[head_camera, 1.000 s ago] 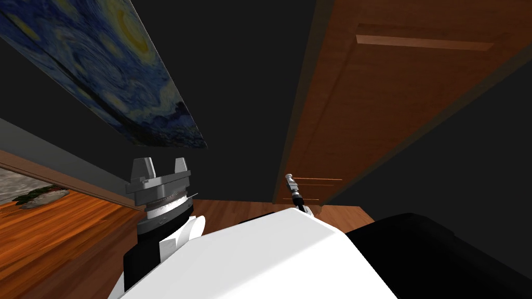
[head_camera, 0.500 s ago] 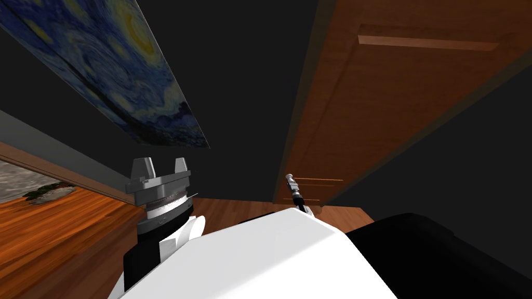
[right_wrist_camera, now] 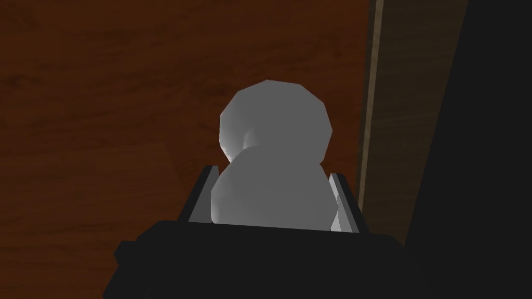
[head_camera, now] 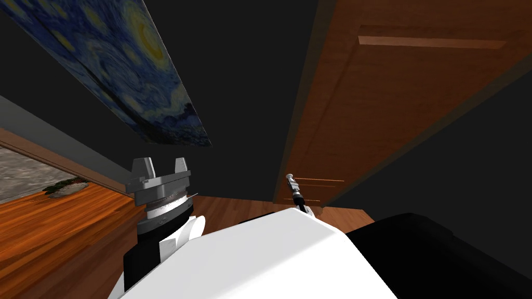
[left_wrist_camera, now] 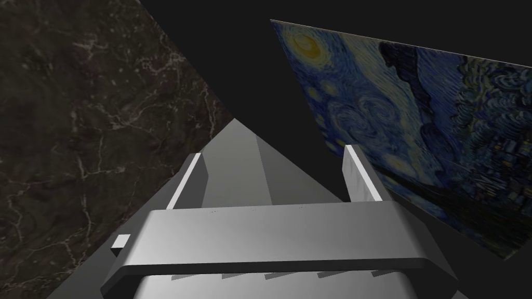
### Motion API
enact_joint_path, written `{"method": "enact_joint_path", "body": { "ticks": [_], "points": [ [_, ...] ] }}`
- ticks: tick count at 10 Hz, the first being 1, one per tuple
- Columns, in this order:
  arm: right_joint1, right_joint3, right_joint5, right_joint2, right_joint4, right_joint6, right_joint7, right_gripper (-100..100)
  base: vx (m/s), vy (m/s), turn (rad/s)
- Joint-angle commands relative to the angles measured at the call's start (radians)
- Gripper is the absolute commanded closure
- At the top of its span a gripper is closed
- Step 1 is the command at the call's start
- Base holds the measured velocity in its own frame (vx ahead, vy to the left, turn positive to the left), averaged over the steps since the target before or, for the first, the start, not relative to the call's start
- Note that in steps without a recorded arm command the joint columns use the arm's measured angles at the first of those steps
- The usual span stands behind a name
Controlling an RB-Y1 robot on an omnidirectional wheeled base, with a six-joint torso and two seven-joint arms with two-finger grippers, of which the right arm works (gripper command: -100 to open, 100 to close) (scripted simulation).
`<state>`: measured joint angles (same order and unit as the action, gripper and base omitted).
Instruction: Pull the door open
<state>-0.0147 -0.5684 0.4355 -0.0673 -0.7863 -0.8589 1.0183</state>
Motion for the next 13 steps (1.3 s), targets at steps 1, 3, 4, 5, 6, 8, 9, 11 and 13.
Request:
{"method": "enact_joint_path", "body": {
  "ticks": [1, 3, 4, 5, 6, 8, 9, 11, 13],
  "points": [
    [0.000, 0.012, -0.019, -0.002, 0.003, -0.002, -0.050, 100, -0.035, -0.011, 0.054],
    [-0.001, 0.018, -0.032, -0.005, 0.003, -0.002, -0.085, 100, -0.034, -0.005, 0.042],
    [-0.002, 0.025, -0.045, -0.008, 0.003, -0.002, -0.117, 100, -0.023, -0.004, 0.030],
    [-0.003, 0.031, -0.058, -0.011, 0.003, -0.001, -0.147, 100, -0.032, -0.008, 0.052],
    [-0.004, 0.039, -0.073, -0.015, 0.003, -0.001, -0.174, 100, -0.041, -0.013, 0.072],
    [-0.005, 0.047, -0.089, -0.019, 0.002, -0.001, -0.222, 100, -0.027, -0.008, 0.036],
    [-0.006, 0.055, -0.106, -0.022, 0.002, 0.000, -0.248, 100, -0.040, -0.012, 0.057],
    [-0.007, 0.063, -0.122, -0.026, 0.002, 0.000, -0.296, 100, -0.028, -0.009, 0.046],
    [-0.008, 0.071, -0.138, -0.030, 0.002, 0.000, -0.336, 100, -0.038, -0.013, 0.044]
  ]
}}
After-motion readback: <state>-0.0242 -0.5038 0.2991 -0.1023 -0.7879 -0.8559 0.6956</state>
